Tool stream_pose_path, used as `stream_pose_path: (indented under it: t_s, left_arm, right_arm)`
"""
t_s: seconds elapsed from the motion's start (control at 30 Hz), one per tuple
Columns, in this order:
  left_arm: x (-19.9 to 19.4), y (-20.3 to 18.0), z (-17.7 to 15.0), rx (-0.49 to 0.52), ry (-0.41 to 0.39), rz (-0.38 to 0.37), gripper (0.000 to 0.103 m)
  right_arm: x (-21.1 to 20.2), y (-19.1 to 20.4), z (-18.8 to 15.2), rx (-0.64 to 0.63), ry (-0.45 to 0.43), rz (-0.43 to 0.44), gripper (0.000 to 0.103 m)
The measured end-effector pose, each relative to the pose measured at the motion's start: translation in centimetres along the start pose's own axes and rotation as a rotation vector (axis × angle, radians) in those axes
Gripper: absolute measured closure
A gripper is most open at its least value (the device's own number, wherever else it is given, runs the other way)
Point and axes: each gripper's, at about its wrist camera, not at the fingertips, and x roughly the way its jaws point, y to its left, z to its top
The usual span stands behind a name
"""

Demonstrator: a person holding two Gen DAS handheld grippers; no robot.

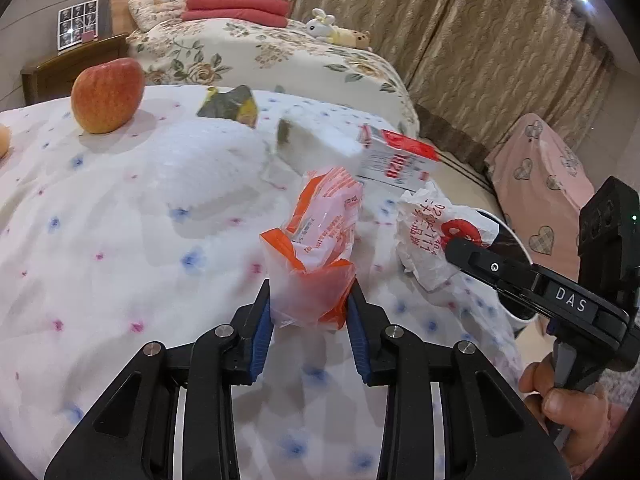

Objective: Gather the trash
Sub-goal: 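Carry the plastic bag and tissue over the trash bin with both tools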

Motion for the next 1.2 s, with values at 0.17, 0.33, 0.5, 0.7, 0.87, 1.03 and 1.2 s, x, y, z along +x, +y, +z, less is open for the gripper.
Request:
stream_pose_path:
  t_s: [0.17, 0.33, 0.5, 0.7, 0.87, 1.03, 1.2]
  left_arm:
    - [-0.1, -1.7, -0.5, 0.012, 0.002, -0.032, 0.072]
    - [-0.4, -4.1, -0.9, 0.046, 0.002, -0.065, 0.073]
    - [-0.5, -5.9, -1.1, 0.077, 0.001, -0.095, 0.074]
    - [-0.2, -7.9, -1.3, 0.109, 0.005, -0.119, 0.074]
    - [0.2, -9.6, -1.1, 0.136, 0.008, -0.14, 0.075]
    - [0.8, -11.1, -0.9, 0.161, 0.013, -0.158, 0.074]
    - [1.6, -12.5, -0.8, 0.18, 0.018, -0.165, 0.074]
  right_arm:
    - [-1.9, -1.5, -0.4, 0.032, -0.021, -0.018, 0.077]
    - [-3.9, -3.1, -1.2, 0.065, -0.044, -0.043, 0.077]
    - [-5.5, -4.6, -1.4, 0.086, -0.067, -0.068, 0.077]
    - [-7.2, -6.0, -1.4, 0.105, -0.094, -0.089, 0.077]
    - [-8.3, -7.5, -1.7, 0.126, -0.107, -0.108, 0.077]
    - [-9.2, -8.8, -1.8, 0.147, -0.12, -0.127, 0.077]
    - [-9.8, -9.7, -1.8, 0.161, -0.13, -0.14, 0.077]
